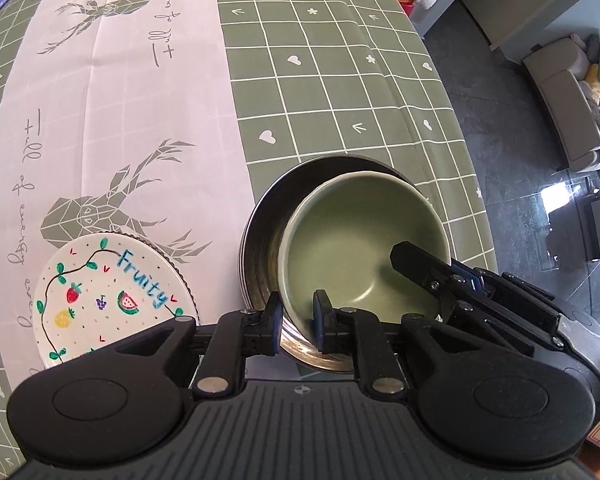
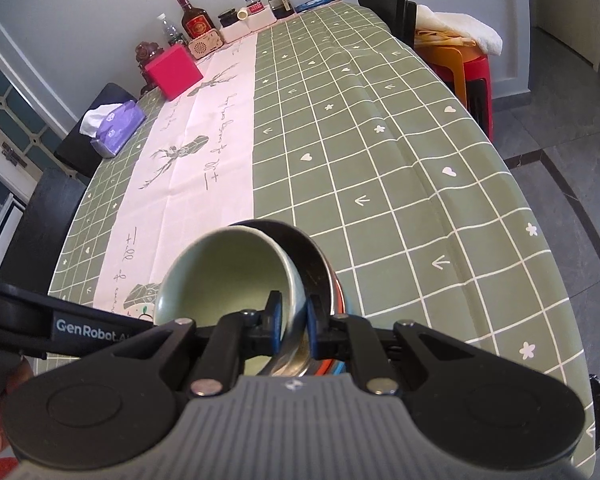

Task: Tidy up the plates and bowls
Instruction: 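Carry the green bowl over the orange bowl and lower it inside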

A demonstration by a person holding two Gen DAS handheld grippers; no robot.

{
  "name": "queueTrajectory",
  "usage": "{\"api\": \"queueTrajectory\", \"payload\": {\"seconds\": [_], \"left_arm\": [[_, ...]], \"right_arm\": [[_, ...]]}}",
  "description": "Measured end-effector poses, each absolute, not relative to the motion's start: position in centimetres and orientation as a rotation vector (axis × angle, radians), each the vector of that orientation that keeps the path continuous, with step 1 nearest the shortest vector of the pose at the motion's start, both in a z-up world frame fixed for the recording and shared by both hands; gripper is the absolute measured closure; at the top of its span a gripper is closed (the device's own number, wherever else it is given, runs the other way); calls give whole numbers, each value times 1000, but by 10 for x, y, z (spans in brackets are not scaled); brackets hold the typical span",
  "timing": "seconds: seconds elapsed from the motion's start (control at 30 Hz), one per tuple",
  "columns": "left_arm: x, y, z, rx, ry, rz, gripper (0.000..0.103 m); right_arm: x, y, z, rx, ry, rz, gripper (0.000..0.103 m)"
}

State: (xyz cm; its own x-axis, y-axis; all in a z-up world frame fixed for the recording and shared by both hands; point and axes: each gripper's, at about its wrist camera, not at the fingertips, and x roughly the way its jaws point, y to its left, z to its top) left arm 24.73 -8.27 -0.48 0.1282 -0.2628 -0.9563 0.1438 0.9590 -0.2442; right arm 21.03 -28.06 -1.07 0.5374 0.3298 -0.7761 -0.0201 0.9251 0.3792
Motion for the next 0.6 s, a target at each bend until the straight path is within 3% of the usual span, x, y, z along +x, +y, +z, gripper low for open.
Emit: {"api": "queueTrajectory", "payload": {"seconds": [0.6], "left_arm": [[252,-81,-6,-70,1407,-319,85]], "right_arm": [[211,-274,-12,272,988,218,86]]}}
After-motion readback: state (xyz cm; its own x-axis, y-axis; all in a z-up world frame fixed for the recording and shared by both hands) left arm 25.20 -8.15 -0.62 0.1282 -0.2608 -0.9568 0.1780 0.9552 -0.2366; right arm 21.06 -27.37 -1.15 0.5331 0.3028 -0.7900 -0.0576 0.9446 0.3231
